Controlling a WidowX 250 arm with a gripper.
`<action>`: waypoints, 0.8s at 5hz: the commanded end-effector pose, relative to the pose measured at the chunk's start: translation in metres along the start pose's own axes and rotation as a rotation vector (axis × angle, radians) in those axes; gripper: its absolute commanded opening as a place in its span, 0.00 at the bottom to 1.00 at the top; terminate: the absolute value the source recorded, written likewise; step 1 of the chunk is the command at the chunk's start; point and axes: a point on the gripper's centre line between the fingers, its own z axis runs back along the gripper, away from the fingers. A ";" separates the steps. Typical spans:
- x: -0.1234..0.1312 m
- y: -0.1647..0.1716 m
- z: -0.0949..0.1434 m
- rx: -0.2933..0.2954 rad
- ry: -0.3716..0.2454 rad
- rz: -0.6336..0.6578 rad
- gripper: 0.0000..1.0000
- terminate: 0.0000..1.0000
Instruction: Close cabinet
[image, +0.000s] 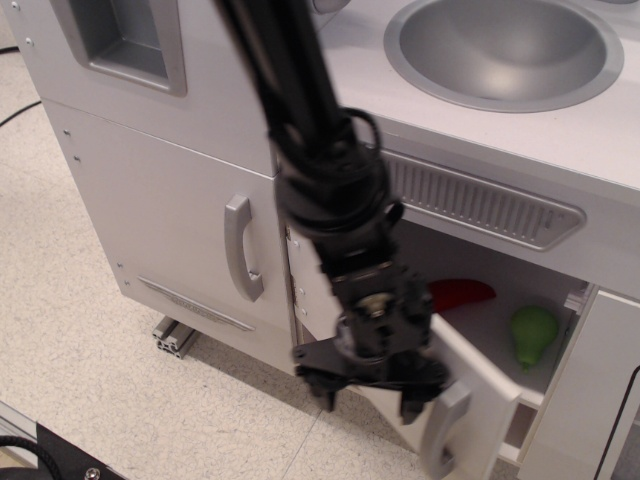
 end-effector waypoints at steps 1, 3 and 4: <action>0.036 -0.036 0.001 -0.052 -0.049 0.068 1.00 0.00; 0.067 -0.058 -0.004 -0.069 -0.092 0.145 1.00 0.00; 0.065 -0.056 0.001 -0.081 -0.093 0.142 1.00 0.00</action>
